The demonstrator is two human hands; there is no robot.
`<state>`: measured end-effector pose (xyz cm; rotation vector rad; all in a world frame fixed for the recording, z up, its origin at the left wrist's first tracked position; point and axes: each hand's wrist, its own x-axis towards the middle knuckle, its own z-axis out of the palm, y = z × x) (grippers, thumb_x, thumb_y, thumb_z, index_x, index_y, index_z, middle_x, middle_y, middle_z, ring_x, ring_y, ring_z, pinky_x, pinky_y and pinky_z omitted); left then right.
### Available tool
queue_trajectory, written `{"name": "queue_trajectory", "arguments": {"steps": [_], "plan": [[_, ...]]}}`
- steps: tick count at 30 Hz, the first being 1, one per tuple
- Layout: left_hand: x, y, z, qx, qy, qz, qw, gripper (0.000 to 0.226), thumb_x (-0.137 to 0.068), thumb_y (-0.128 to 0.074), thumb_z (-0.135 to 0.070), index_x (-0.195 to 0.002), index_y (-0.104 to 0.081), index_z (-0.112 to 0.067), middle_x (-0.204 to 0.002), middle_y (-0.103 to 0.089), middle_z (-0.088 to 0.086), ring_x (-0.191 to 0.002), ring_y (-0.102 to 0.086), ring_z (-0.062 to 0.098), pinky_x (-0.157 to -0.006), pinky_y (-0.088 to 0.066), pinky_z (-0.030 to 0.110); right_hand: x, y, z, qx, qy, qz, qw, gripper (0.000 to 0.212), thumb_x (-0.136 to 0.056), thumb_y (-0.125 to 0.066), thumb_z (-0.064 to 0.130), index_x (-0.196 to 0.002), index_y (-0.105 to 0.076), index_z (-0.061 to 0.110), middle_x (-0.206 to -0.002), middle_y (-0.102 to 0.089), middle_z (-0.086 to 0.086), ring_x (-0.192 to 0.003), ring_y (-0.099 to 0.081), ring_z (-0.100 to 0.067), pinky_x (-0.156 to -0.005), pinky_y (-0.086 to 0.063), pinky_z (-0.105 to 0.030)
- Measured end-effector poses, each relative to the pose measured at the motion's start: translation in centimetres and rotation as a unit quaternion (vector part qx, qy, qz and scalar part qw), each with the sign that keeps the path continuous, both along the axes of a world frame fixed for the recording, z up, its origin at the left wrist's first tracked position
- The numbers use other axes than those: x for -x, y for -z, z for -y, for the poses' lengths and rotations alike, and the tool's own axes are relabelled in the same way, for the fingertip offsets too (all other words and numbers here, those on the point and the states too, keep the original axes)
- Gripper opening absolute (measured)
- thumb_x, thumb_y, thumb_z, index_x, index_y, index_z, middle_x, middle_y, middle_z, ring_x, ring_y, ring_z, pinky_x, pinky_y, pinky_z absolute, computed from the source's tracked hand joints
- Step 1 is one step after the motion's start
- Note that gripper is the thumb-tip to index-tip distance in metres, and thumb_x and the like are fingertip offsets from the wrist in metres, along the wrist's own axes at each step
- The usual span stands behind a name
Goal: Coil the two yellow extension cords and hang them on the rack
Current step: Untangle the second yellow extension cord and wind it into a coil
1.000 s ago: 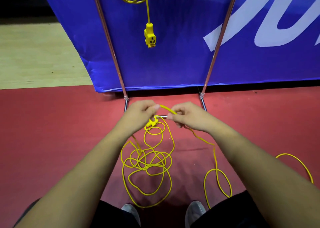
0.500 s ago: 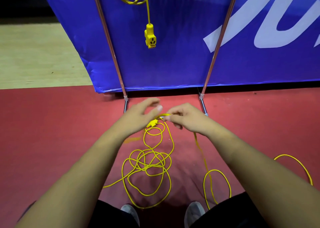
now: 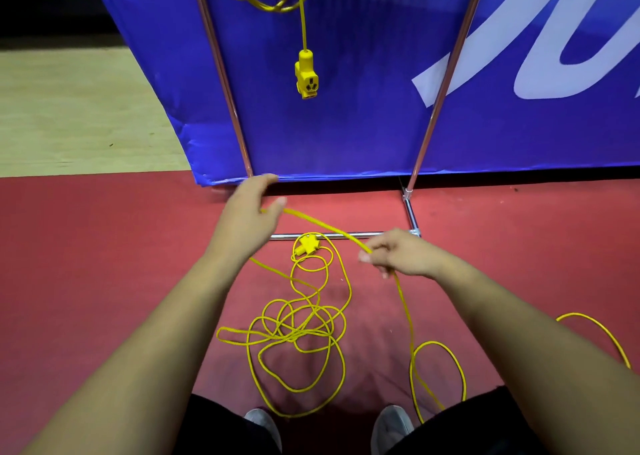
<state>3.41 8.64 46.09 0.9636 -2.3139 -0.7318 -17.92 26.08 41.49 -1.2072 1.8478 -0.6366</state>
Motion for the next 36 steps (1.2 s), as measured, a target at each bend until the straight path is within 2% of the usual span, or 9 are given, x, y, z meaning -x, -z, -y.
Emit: {"name": "queue_trajectory", "arguments": {"steps": [3,6,12,16,19,25,29,33,36], "plan": [[1.5,0.0,-2.5,-0.080,0.153,0.026,0.985,0.031,-0.094,-0.053,-0.040,-0.117,-0.062,-0.022,-0.115,-0.062,-0.011,-0.106,-0.054,-0.002,-0.093,-0.038,0.018,-3.6,-4.1,2.3,0.141,-0.029,0.002,0.990,0.015,-0.092,-0.063,0.017,-0.080,-0.069,0.011,-0.049,-0.048,0.007,-0.046,-0.041,-0.005,-0.049,-0.034,-0.024],[1.7,-0.3,-3.5,-0.142,0.216,0.051,0.965,0.032,-0.094,-0.048,-0.041,-0.076,-0.062,-0.019,-0.068,-0.063,-0.007,-0.058,-0.053,-0.004,-0.060,-0.040,0.022,-4.5,-5.5,3.0,0.186,-0.020,0.017,0.982,0.012,-0.092,-0.062,0.012,-0.082,-0.066,0.010,-0.045,-0.052,0.014,-0.043,-0.043,-0.002,-0.048,-0.034,-0.019],[-0.3,-1.2,0.5,-0.169,-0.091,-0.198,0.961,0.040,-0.091,-0.049,-0.043,-0.065,-0.056,-0.013,-0.055,-0.057,-0.007,-0.059,-0.052,0.013,-0.065,-0.039,0.032,0.5,1.1,-0.6,-0.096,-0.069,-0.052,0.992,0.025,-0.089,-0.058,0.005,-0.071,-0.062,0.022,-0.079,-0.067,-0.007,-0.065,-0.056,-0.008,-0.069,-0.045,-0.024],[-1.8,-0.5,1.6,0.009,-0.087,0.026,0.996,0.015,-0.088,-0.062,-0.026,-0.100,-0.065,-0.017,-0.092,-0.067,0.000,-0.087,-0.060,0.015,-0.072,-0.042,0.028,1.6,1.7,-1.7,-0.098,-0.001,0.005,0.995,0.013,-0.091,-0.058,0.003,-0.084,-0.067,0.007,-0.085,-0.071,-0.019,-0.068,-0.059,-0.012,-0.067,-0.049,-0.020],[-0.4,0.5,-0.1,0.022,0.065,0.050,0.996,0.043,-0.088,-0.064,-0.027,-0.129,-0.055,-0.018,-0.129,-0.058,0.000,-0.121,-0.051,0.014,-0.098,-0.035,0.020,-0.8,-0.7,0.0,-0.006,-0.014,0.039,0.999,0.013,-0.092,-0.061,0.008,-0.100,-0.069,0.001,-0.067,-0.062,-0.006,-0.062,-0.057,-0.012,-0.067,-0.047,-0.028],[1.7,-0.4,-4.4,-0.179,0.243,0.142,0.943,0.041,-0.095,-0.046,-0.050,-0.078,-0.063,-0.017,-0.061,-0.067,0.001,-0.057,-0.059,0.011,-0.059,-0.045,0.027,-4.2,-5.2,1.9,0.084,-0.092,0.083,0.989,0.010,-0.091,-0.062,0.010,-0.096,-0.070,0.007,-0.060,-0.058,-0.001,-0.048,-0.043,-0.003,-0.053,-0.035,-0.017],[1.1,-1.1,-2.9,-0.148,0.107,0.029,0.983,0.039,-0.094,-0.054,-0.040,-0.064,-0.057,-0.015,-0.051,-0.057,0.006,-0.043,-0.047,0.006,-0.050,-0.037,0.022,-1.9,-1.6,1.4,0.002,-0.087,0.048,0.995,0.008,-0.091,-0.061,0.010,-0.086,-0.066,0.007,-0.065,-0.064,0.003,-0.066,-0.055,-0.015,-0.071,-0.045,-0.036],[-0.5,-1.5,0.4,-0.165,-0.091,-0.161,0.969,0.040,-0.096,-0.047,-0.040,-0.063,-0.054,-0.019,-0.049,-0.057,-0.004,-0.050,-0.051,0.006,-0.057,-0.037,0.026,1.8,2.8,-1.0,-0.170,-0.100,-0.059,0.979,0.026,-0.086,-0.056,-0.001,-0.069,-0.064,0.018,-0.078,-0.069,-0.011,-0.065,-0.058,-0.011,-0.075,-0.047,-0.027],[-2.0,-1.4,2.3,-0.016,-0.111,0.033,0.993,0.025,-0.093,-0.053,-0.037,-0.081,-0.061,-0.016,-0.073,-0.068,-0.003,-0.078,-0.063,0.023,-0.066,-0.039,0.031,2.8,3.1,-1.7,-0.170,-0.072,-0.085,0.979,0.033,-0.086,-0.054,-0.003,-0.065,-0.063,0.020,-0.072,-0.068,-0.006,-0.063,-0.058,-0.010,-0.072,-0.048,-0.026]]}}
